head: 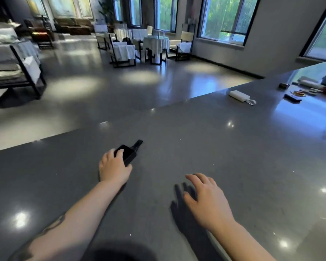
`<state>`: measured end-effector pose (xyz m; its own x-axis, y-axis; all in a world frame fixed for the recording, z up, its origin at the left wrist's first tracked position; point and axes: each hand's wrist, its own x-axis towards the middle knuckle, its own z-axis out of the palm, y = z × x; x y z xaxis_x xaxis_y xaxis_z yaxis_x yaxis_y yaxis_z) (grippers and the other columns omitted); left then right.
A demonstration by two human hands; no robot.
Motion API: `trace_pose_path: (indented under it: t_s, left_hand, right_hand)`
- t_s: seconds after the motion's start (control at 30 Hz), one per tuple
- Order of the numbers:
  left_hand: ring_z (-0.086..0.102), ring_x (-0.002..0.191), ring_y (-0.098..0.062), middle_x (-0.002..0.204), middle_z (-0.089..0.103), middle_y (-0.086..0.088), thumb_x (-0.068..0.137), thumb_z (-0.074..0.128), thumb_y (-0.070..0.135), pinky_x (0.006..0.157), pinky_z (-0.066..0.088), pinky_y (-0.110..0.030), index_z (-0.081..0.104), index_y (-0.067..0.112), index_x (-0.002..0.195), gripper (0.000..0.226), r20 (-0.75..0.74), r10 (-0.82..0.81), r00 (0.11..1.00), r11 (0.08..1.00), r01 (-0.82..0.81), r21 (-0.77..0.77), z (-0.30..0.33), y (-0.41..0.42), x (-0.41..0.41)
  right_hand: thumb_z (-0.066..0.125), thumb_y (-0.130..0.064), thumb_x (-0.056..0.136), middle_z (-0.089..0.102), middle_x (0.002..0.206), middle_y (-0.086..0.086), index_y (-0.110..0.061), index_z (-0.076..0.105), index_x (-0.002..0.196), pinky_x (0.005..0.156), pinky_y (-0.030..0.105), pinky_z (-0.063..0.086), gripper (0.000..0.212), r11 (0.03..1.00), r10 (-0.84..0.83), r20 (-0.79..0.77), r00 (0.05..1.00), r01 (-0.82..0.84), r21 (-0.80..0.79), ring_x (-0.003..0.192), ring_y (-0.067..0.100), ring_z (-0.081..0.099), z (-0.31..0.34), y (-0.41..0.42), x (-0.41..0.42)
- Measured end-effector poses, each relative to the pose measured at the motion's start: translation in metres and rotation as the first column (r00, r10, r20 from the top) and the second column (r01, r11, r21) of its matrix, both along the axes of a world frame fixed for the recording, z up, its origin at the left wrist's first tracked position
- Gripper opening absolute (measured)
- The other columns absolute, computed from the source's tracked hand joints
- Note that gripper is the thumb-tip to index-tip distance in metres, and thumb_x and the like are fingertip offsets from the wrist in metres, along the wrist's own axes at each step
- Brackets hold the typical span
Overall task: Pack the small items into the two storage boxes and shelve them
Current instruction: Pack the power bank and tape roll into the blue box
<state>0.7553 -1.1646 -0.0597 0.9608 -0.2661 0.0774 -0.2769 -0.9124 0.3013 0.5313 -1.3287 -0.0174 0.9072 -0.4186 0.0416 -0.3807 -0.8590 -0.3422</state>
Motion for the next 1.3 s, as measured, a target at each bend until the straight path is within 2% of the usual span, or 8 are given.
trace_pose_path:
  t_s: [0.07,0.17,0.33,0.47,0.6,0.77,0.93,1.3]
  left_hand:
    - [0.024,0.137,-0.031,0.150,0.025,-0.010,0.087,0.053,0.046,0.112,0.021,-0.042,0.027,0.023,0.144,0.066,-0.043,0.026,0.999,0.996,-0.023,0.081,-0.015,-0.001,0.019]
    - [0.034,0.129,-0.035,0.144,0.034,-0.012,0.087,0.052,0.051,0.108,0.026,-0.044,0.025,0.024,0.144,0.070,0.002,0.035,0.999,0.993,-0.035,0.109,-0.033,-0.004,0.032]
    - [0.043,0.115,-0.036,0.130,0.047,-0.014,0.078,0.064,0.053,0.096,0.034,-0.045,0.037,0.024,0.137,0.071,0.052,0.040,0.998,0.999,-0.041,0.021,-0.029,-0.014,0.029]
    - [0.043,0.115,-0.033,0.129,0.048,-0.009,0.076,0.067,0.055,0.094,0.034,-0.044,0.039,0.026,0.137,0.073,0.058,-0.114,0.992,0.987,0.120,-0.108,-0.018,-0.050,-0.015]
    - [0.042,0.117,-0.027,0.128,0.049,-0.002,0.073,0.069,0.055,0.095,0.033,-0.039,0.042,0.030,0.136,0.073,0.059,-0.296,0.953,0.926,0.302,-0.226,0.002,-0.118,-0.078]
    - [0.044,0.117,-0.022,0.126,0.053,0.003,0.065,0.077,0.051,0.096,0.032,-0.038,0.051,0.034,0.129,0.072,0.013,-0.399,0.917,0.817,0.362,-0.448,0.019,-0.206,-0.165]
    - [0.042,0.116,-0.018,0.122,0.053,0.006,0.061,0.081,0.048,0.095,0.028,-0.034,0.054,0.034,0.127,0.073,0.025,-0.524,0.851,0.730,0.464,-0.502,0.024,-0.293,-0.247]
    - [0.044,0.116,-0.019,0.119,0.057,0.003,0.057,0.083,0.047,0.099,0.031,-0.035,0.057,0.034,0.125,0.074,0.044,-0.467,0.883,0.723,0.411,-0.555,0.036,-0.463,-0.348]
  right_hand:
    - [0.046,-0.042,0.093,0.041,0.144,-0.013,-0.032,0.041,0.140,0.105,0.026,0.033,0.049,1.000,-0.015,0.002,1.000,0.015,0.018,0.133,0.013,0.036,-0.006,-0.004,0.011]
    - [0.047,-0.043,0.092,0.041,0.143,-0.013,-0.032,0.042,0.140,0.106,0.026,0.033,0.049,0.999,-0.028,0.000,1.000,0.028,0.040,0.132,0.013,0.036,-0.013,-0.010,0.025]
    - [0.046,-0.043,0.093,0.042,0.143,-0.011,-0.030,0.042,0.140,0.108,0.029,0.034,0.049,0.996,-0.040,0.013,0.999,0.039,0.079,0.133,0.014,0.036,-0.016,-0.022,0.035]
    - [0.046,-0.041,0.093,0.044,0.142,-0.009,-0.028,0.045,0.138,0.106,0.029,0.035,0.047,0.995,-0.093,0.033,0.995,0.091,0.049,0.131,0.015,0.038,-0.014,-0.048,0.016]
    - [0.047,-0.040,0.093,0.044,0.143,-0.006,-0.027,0.046,0.139,0.107,0.031,0.035,0.048,0.973,-0.230,0.038,0.972,0.229,0.033,0.133,0.017,0.037,-0.009,-0.093,-0.028]
    - [0.049,-0.038,0.092,0.046,0.140,-0.008,-0.028,0.047,0.137,0.101,0.027,0.034,0.046,0.887,-0.462,0.066,0.884,0.460,0.036,0.130,0.015,0.039,0.002,-0.160,-0.116]
    - [0.051,-0.038,0.092,0.045,0.140,-0.010,-0.029,0.046,0.137,0.103,0.027,0.034,0.047,0.785,-0.619,0.091,0.780,0.618,0.037,0.131,0.013,0.036,0.002,-0.233,-0.217]
    - [0.050,-0.036,0.093,0.043,0.140,-0.014,-0.030,0.043,0.139,0.102,0.028,0.037,0.047,0.798,-0.602,0.082,0.794,0.603,0.013,0.131,0.010,0.034,0.002,-0.402,-0.340]
